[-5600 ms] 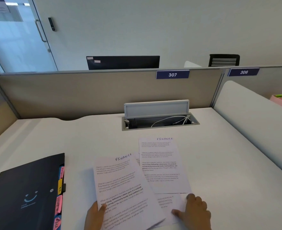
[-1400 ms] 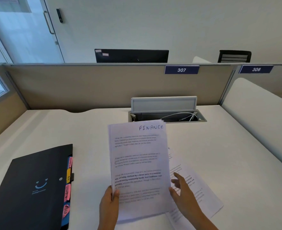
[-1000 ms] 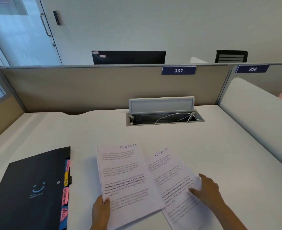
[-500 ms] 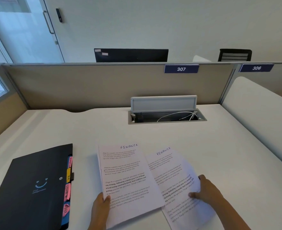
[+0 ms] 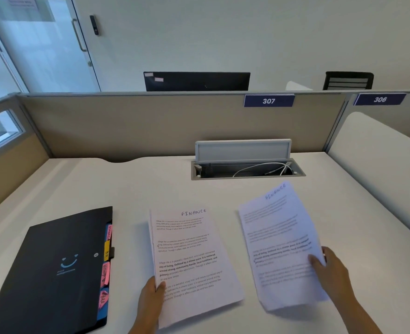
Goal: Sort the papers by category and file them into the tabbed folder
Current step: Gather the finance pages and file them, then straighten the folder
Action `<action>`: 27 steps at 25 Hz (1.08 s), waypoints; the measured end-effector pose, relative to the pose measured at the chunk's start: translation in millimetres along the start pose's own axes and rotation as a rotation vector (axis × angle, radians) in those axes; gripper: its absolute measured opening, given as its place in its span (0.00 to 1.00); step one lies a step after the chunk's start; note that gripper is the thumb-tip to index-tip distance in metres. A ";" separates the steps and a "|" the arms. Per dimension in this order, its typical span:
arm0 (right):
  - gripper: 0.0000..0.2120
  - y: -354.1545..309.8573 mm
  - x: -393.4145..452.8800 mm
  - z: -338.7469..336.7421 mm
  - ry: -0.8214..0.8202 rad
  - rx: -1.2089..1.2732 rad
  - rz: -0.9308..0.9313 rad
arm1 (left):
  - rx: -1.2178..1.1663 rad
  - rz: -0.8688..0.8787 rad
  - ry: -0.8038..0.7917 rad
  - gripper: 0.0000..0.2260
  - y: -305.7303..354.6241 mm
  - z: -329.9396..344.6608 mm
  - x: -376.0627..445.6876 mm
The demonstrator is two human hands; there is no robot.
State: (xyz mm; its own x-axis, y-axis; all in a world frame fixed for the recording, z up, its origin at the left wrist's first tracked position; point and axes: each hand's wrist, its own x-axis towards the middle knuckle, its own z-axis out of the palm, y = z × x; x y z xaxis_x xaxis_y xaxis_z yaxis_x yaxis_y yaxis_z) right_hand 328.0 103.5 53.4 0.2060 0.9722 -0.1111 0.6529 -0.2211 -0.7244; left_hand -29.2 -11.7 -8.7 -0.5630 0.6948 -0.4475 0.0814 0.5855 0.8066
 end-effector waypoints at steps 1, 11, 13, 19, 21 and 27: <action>0.04 -6.4 -0.6 -5.3 0.044 0.025 -0.028 | 0.004 0.001 -0.003 0.07 0.3 0.4 -1.2; 0.11 -58.5 -48.3 41.3 -0.266 0.226 -0.029 | -0.020 -0.009 -0.026 0.06 2.1 -2.8 -9.4; 0.11 -62.9 -62.9 68.9 -0.369 0.218 -0.023 | -0.034 -0.009 -0.043 0.06 3.1 -4.1 -11.3; 0.16 -68.4 -82.2 112.2 -0.563 0.158 0.061 | -0.153 -0.033 -0.089 0.13 6.1 -11.0 -18.0; 0.23 -64.8 -81.2 113.1 -0.584 0.088 0.054 | -0.187 -0.026 -0.103 0.14 6.7 -13.2 -18.0; 0.24 -52.0 -71.4 98.5 -0.453 -0.061 -0.017 | -0.175 -0.017 -0.125 0.08 11.7 -14.2 -23.2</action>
State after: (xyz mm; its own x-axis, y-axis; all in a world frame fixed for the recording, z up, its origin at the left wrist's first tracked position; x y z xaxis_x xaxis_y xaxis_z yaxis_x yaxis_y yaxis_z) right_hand 207.5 53.1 32.0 -0.1354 0.9082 -0.3960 0.6981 -0.1962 -0.6886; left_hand -26.8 -26.9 16.6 -0.4556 0.7382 -0.4975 -0.0771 0.5241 0.8482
